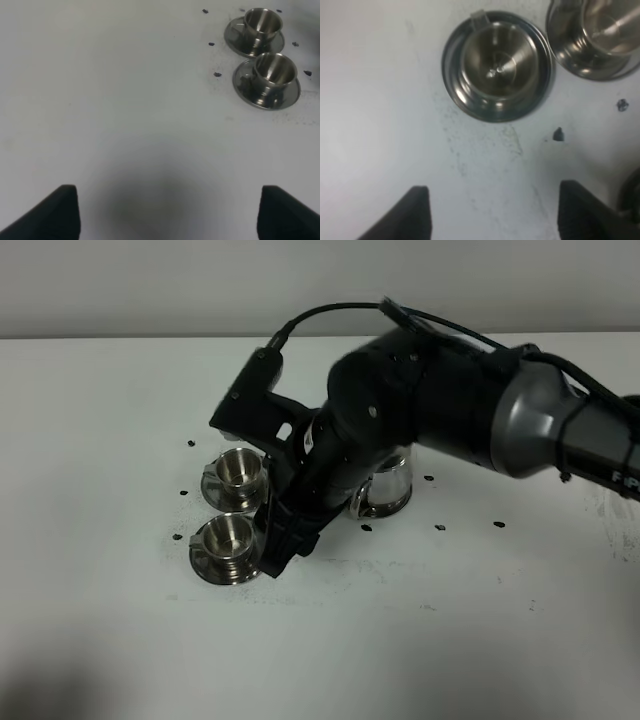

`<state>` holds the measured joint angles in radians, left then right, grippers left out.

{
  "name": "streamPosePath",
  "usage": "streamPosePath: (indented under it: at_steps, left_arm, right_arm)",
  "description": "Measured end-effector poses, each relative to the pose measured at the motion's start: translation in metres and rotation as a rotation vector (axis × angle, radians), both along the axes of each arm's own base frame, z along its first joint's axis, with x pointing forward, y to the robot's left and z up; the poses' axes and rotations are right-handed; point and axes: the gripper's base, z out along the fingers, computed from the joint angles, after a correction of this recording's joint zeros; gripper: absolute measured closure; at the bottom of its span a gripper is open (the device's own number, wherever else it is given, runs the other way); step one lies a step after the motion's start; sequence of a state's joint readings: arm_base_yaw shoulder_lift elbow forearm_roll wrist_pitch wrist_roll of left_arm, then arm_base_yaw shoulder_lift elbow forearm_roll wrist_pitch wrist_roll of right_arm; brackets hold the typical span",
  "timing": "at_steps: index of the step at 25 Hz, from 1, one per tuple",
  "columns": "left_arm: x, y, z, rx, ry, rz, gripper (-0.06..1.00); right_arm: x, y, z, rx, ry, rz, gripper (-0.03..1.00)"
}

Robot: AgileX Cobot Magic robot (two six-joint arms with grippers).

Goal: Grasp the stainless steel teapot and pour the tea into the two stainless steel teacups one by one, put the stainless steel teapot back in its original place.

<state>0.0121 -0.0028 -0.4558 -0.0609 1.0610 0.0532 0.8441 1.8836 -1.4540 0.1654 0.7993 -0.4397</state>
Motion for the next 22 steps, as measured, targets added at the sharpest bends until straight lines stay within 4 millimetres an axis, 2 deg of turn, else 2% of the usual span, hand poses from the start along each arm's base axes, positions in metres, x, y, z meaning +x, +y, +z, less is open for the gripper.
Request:
streamPosePath:
  at_steps: [7,14,18,22]
  left_arm:
    - [0.000,0.000,0.000,0.000,0.000,0.000,0.25]
    - [0.000,0.000,0.000,0.000,0.000,0.000,0.25]
    - [0.000,0.000,0.000,0.000,0.000,0.000,0.25]
    - [0.000,0.000,0.000,0.001,0.000,-0.001,0.25]
  right_arm:
    - [-0.009,-0.011,-0.046,0.117,-0.035,-0.184,0.44]
    - [0.005,-0.011,-0.080,0.212,-0.047,-0.345,0.44]
    - [0.018,-0.018,-0.094,0.225,-0.029,-0.427,0.44]
    - [0.025,-0.024,-0.095,0.237,-0.019,-0.478,0.44]
